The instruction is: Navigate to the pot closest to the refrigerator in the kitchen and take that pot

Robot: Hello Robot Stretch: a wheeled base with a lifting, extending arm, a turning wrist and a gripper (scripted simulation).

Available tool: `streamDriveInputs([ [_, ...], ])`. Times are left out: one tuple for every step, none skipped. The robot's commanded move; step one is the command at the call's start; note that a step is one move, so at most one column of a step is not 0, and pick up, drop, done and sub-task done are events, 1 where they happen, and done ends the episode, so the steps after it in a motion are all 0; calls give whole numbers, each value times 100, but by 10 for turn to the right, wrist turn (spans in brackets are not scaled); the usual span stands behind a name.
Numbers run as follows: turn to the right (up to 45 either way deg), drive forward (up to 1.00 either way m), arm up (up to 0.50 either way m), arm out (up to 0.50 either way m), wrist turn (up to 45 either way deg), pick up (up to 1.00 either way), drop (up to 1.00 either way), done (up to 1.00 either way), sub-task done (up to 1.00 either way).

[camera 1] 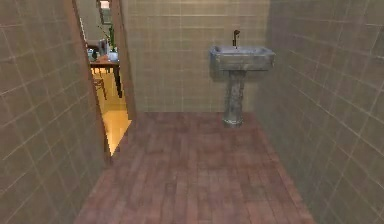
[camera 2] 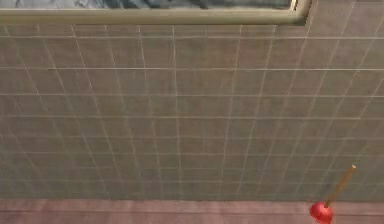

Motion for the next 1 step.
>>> streamDriveInputs([
  [0, 65, 0, 0, 0, 0, 0, 0, 0],
])
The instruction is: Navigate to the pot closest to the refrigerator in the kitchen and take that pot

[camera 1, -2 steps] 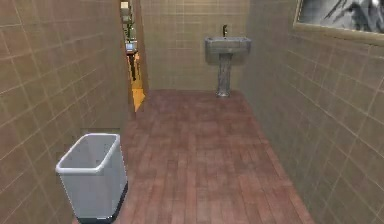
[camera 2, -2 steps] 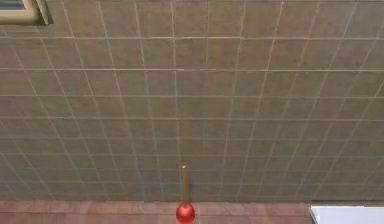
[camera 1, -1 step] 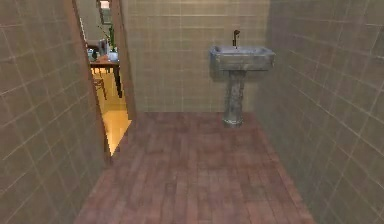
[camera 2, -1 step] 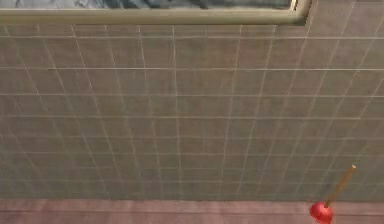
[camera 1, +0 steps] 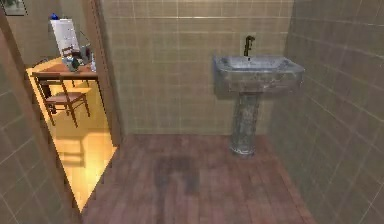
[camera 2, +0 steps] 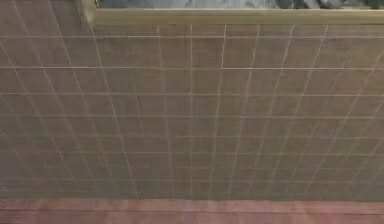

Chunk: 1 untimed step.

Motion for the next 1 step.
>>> streamDriveInputs([
  [-450, 0, 0, 0, 0, 0, 0, 0, 0],
])
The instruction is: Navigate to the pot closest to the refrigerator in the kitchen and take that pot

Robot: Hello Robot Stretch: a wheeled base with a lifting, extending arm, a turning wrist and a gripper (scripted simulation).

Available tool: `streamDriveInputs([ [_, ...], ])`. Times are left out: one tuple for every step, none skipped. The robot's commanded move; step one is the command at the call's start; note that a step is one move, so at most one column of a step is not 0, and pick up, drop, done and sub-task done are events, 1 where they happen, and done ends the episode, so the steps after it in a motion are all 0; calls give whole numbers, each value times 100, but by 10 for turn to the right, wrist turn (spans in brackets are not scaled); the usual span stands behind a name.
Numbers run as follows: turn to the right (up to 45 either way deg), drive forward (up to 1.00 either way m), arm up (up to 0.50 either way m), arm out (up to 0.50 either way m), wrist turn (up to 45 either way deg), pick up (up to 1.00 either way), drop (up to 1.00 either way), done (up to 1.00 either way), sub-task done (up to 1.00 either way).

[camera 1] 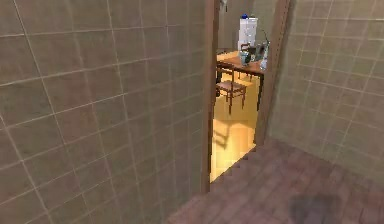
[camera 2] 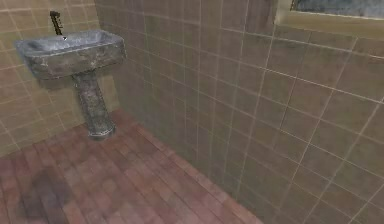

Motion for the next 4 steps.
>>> streamDriveInputs([
  [-150, 0, 0, 0, 0, 0, 0, 0, 0],
  [0, 15, 0, 0, 0, 0, 0, 0, 0],
  [420, 0, 0, 0, 0, 0, 0, 0, 0],
  [0, 100, 0, 0, 0, 0, 0, 0, 0],
])
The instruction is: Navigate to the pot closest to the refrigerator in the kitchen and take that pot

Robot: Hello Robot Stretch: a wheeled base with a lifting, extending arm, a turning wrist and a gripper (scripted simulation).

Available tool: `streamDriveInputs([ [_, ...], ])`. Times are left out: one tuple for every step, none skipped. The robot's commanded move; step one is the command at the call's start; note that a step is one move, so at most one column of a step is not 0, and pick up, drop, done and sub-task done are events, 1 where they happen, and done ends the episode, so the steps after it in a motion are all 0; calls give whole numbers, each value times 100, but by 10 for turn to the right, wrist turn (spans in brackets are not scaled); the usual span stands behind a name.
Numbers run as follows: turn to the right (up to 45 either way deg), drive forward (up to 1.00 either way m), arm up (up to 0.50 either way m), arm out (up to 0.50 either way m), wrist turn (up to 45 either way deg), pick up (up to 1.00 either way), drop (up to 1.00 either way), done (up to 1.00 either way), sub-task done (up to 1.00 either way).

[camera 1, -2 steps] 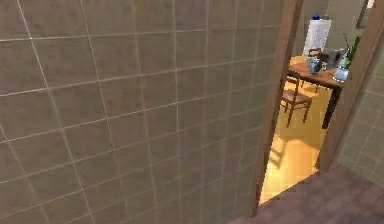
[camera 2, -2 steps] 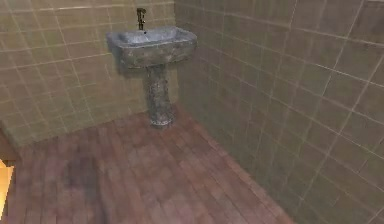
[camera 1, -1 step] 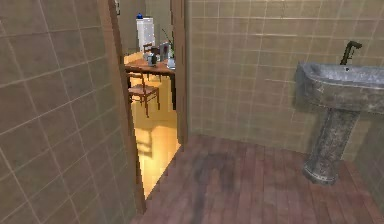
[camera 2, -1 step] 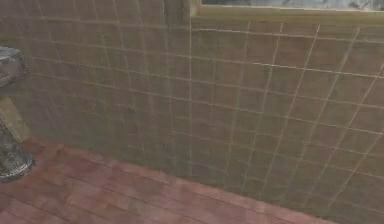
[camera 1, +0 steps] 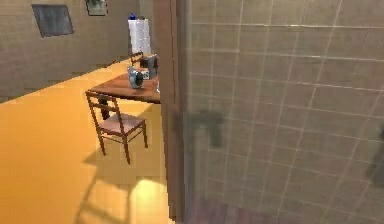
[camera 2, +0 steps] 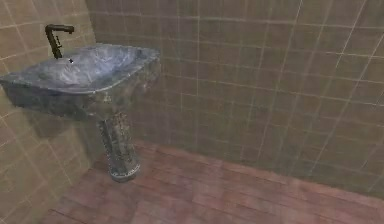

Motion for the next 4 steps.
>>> streamDriveInputs([
  [0, 30, 0, 0, 0, 0, 0, 0, 0],
  [120, 0, 0, 0, 0, 0, 0, 0, 0],
  [0, 5, 0, 0, 0, 0, 0, 0, 0],
  [-450, 0, 0, 0, 0, 0, 0, 0, 0],
])
